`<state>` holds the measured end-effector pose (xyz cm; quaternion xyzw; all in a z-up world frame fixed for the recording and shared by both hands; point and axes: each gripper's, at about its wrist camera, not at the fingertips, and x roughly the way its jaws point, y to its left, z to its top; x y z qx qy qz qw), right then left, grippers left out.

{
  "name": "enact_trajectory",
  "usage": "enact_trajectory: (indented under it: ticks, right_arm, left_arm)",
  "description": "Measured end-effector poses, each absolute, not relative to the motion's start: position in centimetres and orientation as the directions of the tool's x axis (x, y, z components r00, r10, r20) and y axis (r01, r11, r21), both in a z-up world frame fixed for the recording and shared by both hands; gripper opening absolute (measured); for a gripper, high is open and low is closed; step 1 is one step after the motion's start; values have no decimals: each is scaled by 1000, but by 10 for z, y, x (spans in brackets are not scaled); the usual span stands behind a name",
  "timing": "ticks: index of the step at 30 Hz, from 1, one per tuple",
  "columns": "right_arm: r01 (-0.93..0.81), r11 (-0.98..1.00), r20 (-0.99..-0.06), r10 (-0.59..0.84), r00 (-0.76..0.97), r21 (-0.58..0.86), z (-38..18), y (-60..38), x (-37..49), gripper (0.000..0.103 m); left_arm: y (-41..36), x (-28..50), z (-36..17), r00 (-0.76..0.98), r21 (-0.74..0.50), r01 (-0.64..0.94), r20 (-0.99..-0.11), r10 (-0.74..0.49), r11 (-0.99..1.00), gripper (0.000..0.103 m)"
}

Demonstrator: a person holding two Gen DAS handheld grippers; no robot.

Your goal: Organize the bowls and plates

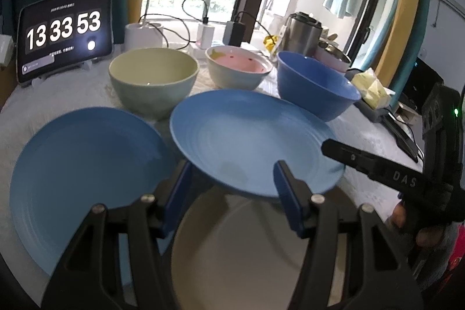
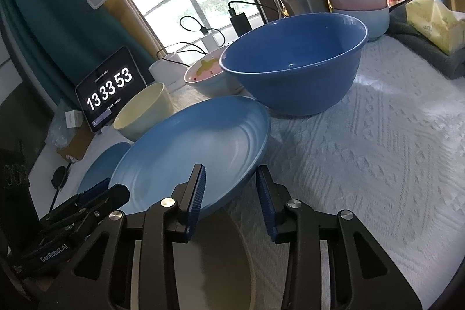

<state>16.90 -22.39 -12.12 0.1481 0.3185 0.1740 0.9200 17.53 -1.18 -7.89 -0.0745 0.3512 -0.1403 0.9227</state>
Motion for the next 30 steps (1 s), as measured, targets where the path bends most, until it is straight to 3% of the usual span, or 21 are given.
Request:
enact_trajectory:
  ticks: [6,12,21,24,26,30]
  right_arm:
    - [-262,894,-515,428,743,364,-113,-220,158,38]
    - [-225,915,-527,379,761,334,-113,-222,158,20]
    - [-191,915,-546,369,752,357,-118,-231,171,20]
    - [-181,907,-558,381,737,381,-121,-235,182,26]
    - [-188,891,-576,415,704,414,-126,-236,192,44]
    - [-188,877,-589,441,677,441,-132,-233,205,47]
  left_arm:
    - [-27,162,-68,733,-188,284,-589,-340,940,55]
    - [-22,170,-69,731,-185,245,-610,-306,952,55]
    - [5,197,-77,716,-214,171,-643,-270,962,55]
    - [5,206,-77,705,-227,185,-648,-290,956,55]
    - [4,211,-76,700,-228,192,-649,-296,955,55]
    - [5,225,-83,660,-259,186,-682,-316,948,55]
